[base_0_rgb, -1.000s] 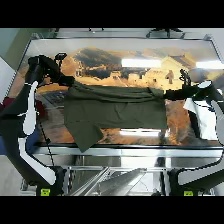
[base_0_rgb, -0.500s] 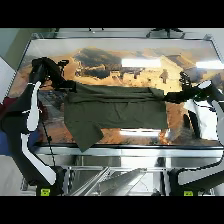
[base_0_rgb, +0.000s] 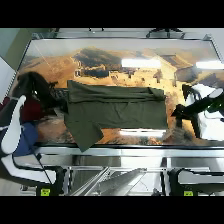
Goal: Fold the shirts.
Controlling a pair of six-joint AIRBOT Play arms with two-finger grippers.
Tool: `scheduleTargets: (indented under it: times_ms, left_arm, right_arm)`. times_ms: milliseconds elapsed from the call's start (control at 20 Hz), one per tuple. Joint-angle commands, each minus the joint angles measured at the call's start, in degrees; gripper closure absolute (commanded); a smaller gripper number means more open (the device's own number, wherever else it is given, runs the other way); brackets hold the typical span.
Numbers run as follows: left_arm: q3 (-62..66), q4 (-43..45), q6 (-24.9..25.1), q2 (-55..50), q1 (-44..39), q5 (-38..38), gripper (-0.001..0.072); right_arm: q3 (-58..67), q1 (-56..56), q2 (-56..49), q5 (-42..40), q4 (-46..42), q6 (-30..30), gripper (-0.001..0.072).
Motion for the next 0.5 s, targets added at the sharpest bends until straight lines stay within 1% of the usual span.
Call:
scheduleTargets:
  times_ms: [0, 100, 300, 350, 400, 450]
  left_arm:
    - [-19.8, -8.7, 2.0, 8.0, 0.4, -9.7, 0.0021]
    - [-25.3, -9.9, 2.5, 9.1, 0.4, -16.0, 0.002]
    - [-28.1, -11.0, 2.5, 9.1, 0.4, -19.1, 0.0021]
    - [-28.0, -13.2, 2.9, 9.1, 0.4, -20.2, 0.0022]
    - [-28.0, -17.7, 4.8, 9.1, 0.4, -21.6, 0.0022]
    - [-28.0, -21.8, 6.5, 9.1, 0.2, -22.6, 0.0082]
  right_arm:
    - [-9.3, -1.0, 0.8, -1.9, 4.5, -3.3, 0.0315]
    - [-12.3, -1.0, 0.7, -4.7, 7.8, -6.7, 0.0315]
    - [-13.1, -1.0, -0.3, -5.3, 12.0, -9.7, 0.0315]
    - [-13.1, -1.0, -0.4, -5.4, 12.8, -9.7, 0.0315]
    - [-13.1, -1.0, -0.4, -5.3, 13.4, -10.3, 0.0316]
    - [-13.1, -1.0, -0.4, -5.3, 14.4, -11.1, 0.0328]
